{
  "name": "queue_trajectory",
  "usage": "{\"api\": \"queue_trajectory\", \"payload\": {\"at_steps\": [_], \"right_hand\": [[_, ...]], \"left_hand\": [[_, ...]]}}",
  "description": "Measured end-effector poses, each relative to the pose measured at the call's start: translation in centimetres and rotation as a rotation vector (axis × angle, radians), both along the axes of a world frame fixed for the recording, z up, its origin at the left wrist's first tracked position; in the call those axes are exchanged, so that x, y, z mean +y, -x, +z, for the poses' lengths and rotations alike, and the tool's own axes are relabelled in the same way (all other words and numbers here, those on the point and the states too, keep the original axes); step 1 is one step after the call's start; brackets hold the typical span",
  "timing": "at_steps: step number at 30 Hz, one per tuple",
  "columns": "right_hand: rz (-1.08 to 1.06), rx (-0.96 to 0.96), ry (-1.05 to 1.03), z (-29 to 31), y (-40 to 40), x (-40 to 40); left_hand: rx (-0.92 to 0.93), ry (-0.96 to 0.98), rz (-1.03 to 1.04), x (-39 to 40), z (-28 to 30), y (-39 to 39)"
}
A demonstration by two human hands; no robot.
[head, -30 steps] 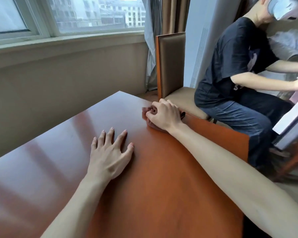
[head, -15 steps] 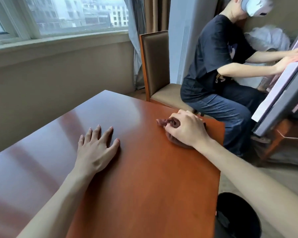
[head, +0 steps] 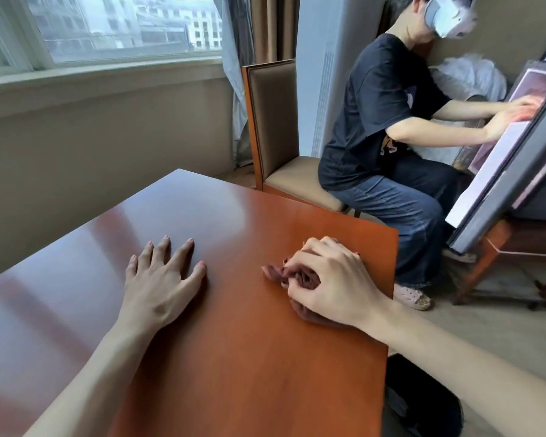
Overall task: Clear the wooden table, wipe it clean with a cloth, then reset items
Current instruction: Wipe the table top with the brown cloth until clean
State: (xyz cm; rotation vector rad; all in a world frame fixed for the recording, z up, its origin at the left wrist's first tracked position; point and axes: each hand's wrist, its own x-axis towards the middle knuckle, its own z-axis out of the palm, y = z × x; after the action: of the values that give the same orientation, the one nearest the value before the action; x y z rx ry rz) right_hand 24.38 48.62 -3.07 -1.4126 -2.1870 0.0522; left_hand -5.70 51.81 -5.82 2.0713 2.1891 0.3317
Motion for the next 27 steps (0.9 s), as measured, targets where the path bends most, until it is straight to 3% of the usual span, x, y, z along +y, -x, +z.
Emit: {"api": "queue_trajectory", "payload": {"at_steps": [2, 5, 9, 13, 18, 20, 24, 27], "right_hand": [[0.002, -0.015, -0.002, 0.0, -2.5, -0.2], [-0.305, -0.082, -0.059, 1.0, -5.9, 6.6], [-0.634, -0.020, 0.050, 1.3, -6.2, 12.6], [-0.523, -0.042, -0.028, 1.2, -3.0, 6.6], [-0.011, 0.029, 0.022, -0.4, -2.8, -6.8], [-0.097, -0.053, -0.053, 0.4, -4.7, -3.9], [-0.571, -0.007, 0.015, 1.6, -5.7, 3.7], [-0.472, -0.066, -0.027, 1.3, -1.1, -0.2]], "left_hand": [[-0.001, 0.010, -0.005, 0.0, 0.1, 0.2], [0.000, 0.012, -0.012, -0.1, 0.0, 0.2], [-0.004, 0.005, 0.000, -0.1, 0.2, 0.1], [0.022, 0.022, -0.002, -0.2, 0.2, 0.1], [0.247, 0.059, 0.039, 0.3, 1.9, -1.5], [0.260, 0.039, 0.012, -0.5, 3.1, -2.9], [0.115, 0.059, -0.136, -5.3, 3.6, -5.1], [0.052, 0.093, -0.186, -8.5, 3.2, -4.1]]}}
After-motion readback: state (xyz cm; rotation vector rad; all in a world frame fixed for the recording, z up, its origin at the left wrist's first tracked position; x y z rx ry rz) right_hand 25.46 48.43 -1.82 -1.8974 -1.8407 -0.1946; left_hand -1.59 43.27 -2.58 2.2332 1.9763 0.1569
